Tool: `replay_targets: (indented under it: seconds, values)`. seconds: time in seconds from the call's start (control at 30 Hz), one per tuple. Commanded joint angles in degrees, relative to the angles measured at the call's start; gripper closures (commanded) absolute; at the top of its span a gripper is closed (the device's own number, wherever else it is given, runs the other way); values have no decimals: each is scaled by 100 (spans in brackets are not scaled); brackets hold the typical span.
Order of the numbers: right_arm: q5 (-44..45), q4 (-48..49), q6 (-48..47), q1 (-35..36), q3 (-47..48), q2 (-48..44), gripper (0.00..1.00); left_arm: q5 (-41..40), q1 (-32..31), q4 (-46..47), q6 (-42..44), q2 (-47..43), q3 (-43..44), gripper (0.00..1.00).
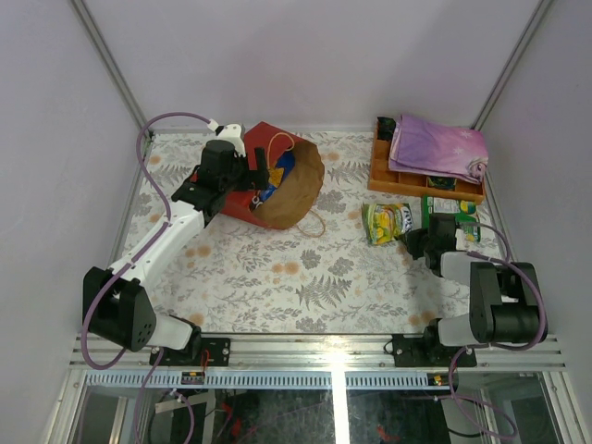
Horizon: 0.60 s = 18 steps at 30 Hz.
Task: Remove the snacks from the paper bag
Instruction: Place the snack at the center of the board.
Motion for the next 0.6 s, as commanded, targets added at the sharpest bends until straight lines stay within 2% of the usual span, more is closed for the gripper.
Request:
replay_targets:
  seconds: [0.0, 0.3, 0.37, 0.47, 0.5, 0.57]
  values:
    - [340, 264, 601, -37, 333, 235, 100, -122, 17, 7, 85, 52, 94, 0]
    - [426, 303, 495, -37, 844, 461, 100, -104, 12, 118, 129, -16, -55, 0]
    - [396, 283, 405, -37, 840, 420, 97, -34, 21, 258, 163, -47, -180, 0]
    - [255, 360, 195, -37, 725, 306, 77, -66, 21, 212, 164, -40, -164, 0]
    - [218, 406, 134, -39, 630, 250, 63, -78, 21, 204, 159, -41, -162, 0]
    - [131, 464, 98, -37, 483, 122, 26, -59, 26, 224, 140, -59, -177, 0]
